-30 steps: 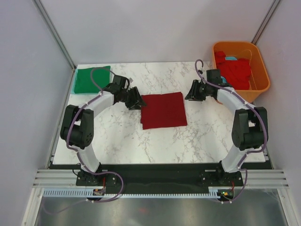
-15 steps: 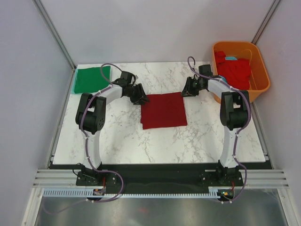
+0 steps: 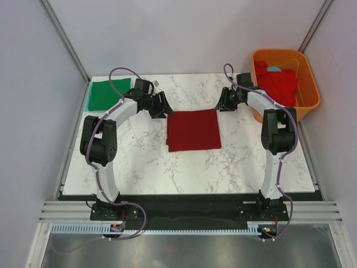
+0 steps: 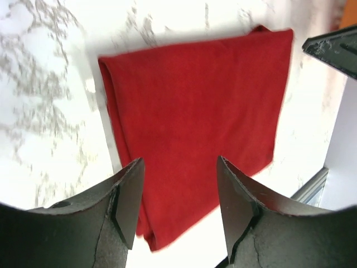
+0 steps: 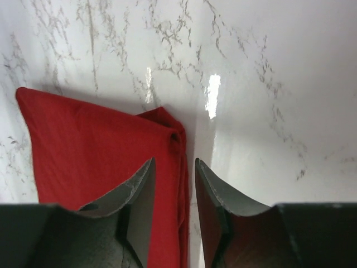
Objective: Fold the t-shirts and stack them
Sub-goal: Neatly place the folded tshirt to the corner
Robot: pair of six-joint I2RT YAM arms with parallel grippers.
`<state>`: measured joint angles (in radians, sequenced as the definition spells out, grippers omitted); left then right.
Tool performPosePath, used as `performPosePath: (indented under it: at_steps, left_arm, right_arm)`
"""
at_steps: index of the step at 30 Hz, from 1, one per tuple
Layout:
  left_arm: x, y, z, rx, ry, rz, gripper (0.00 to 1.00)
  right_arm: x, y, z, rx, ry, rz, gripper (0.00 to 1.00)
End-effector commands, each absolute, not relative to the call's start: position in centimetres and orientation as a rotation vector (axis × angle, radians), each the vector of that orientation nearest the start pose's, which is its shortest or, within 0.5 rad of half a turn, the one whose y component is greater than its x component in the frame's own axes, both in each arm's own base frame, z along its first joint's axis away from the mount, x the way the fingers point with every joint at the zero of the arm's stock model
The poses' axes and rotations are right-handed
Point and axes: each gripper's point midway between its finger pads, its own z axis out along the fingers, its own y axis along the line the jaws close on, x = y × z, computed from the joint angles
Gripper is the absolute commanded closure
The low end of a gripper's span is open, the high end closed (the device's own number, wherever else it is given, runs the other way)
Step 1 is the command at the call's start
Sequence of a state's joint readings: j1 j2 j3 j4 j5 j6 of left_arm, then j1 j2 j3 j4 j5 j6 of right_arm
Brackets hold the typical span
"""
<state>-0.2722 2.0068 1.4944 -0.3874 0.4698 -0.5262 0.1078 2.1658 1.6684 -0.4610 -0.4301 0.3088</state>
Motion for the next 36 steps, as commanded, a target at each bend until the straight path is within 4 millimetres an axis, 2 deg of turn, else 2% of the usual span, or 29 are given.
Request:
performPosePath:
  at_steps: [1, 3, 4, 5, 6, 7, 9, 10, 11, 13, 14, 15, 18, 19, 20, 24, 30, 36]
  left_arm:
    - [42.6, -21.0, 11.8, -0.006, 2.482, -0.857, 0.38]
    - [41.1, -20.5, 9.9, -0.011, 2.532, -0.847, 0.36]
    - [40.6, -20.5, 9.3, -0.008, 2.55, -0.852, 0.36]
    - [40.1, -20.4, 8.2, -0.006, 2.578, -0.851, 0.35]
    - [39.9, -20.4, 7.7, -0.004, 2.591, -0.859, 0.34]
    - [39.7, -20.5, 6.3, -0.006, 2.623, -0.867, 0.34]
    - [39.9, -20.7, 5.4, 0.002, 2.639, -0.88, 0.34]
    - [39.9, -20.7, 4.4, -0.002, 2.66, -0.878, 0.34]
    - [40.1, -20.8, 4.1, -0.001, 2.663, -0.882, 0.34]
    - [40.4, -21.1, 3.6, 0.0, 2.662, -0.905, 0.34]
    - [40.5, -21.5, 3.0, 0.0, 2.674, -0.937, 0.34]
    - [40.5, -21.7, 2.8, 0.005, 2.676, -0.952, 0.35]
    - [40.6, -21.6, 1.8, -0.014, 2.694, -0.933, 0.37]
    - [40.7, -21.5, 1.5, -0.022, 2.699, -0.918, 0.37]
    - [40.8, -21.3, 1.2, -0.028, 2.703, -0.893, 0.38]
    - [41.7, -21.1, -0.7, -0.045, 2.727, -0.859, 0.4]
    - [42.2, -21.8, -1.4, -0.069, 2.737, -0.838, 0.43]
    - [42.1, -21.8, -1.8, -0.134, 2.752, -0.783, 0.56]
  right_arm:
    - [49.2, 13.9, 13.6, 0.056, 2.411, 0.693, 0.56]
    - [47.7, 14.3, 14.1, 0.054, 2.418, 0.688, 0.55]
    - [47.0, 14.4, 16.1, 0.04, 2.378, 0.688, 0.54]
    - [46.2, 14.5, 15.8, 0.033, 2.391, 0.682, 0.54]
    - [45.5, 15.0, 16.4, 0.018, 2.383, 0.682, 0.53]
    - [44.8, 15.3, 17.8, 0.001, 2.354, 0.687, 0.53]
    - [43.4, 16.0, 18.0, -0.017, 2.357, 0.701, 0.51]
    - [42.8, 16.3, 19.1, -0.029, 2.335, 0.709, 0.51]
    - [41.9, 16.5, 18.5, -0.032, 2.351, 0.713, 0.51]
    - [40.5, 17.4, 19.4, -0.06, 2.329, 0.721, 0.51]
    - [39.5, 17.7, 18.6, -0.065, 2.343, 0.724, 0.51]
    - [38.5, 18.5, 19.5, -0.093, 2.319, 0.735, 0.51]
    - [36.7, 19.3, 18.6, -0.107, 2.333, 0.738, 0.51]
    - [36.3, 19.3, 19.1, -0.11, 2.316, 0.746, 0.51]
    - [35.9, 19.4, 18.7, -0.11, 2.318, 0.75, 0.51]
    - [35.0, 19.2, 19.3, -0.12, 2.299, 0.758, 0.5]
    - [34.4, 19.2, 20.0, -0.136, 2.278, 0.77, 0.5]
    - [34.0, 19.3, 20.4, -0.138, 2.265, 0.787, 0.5]
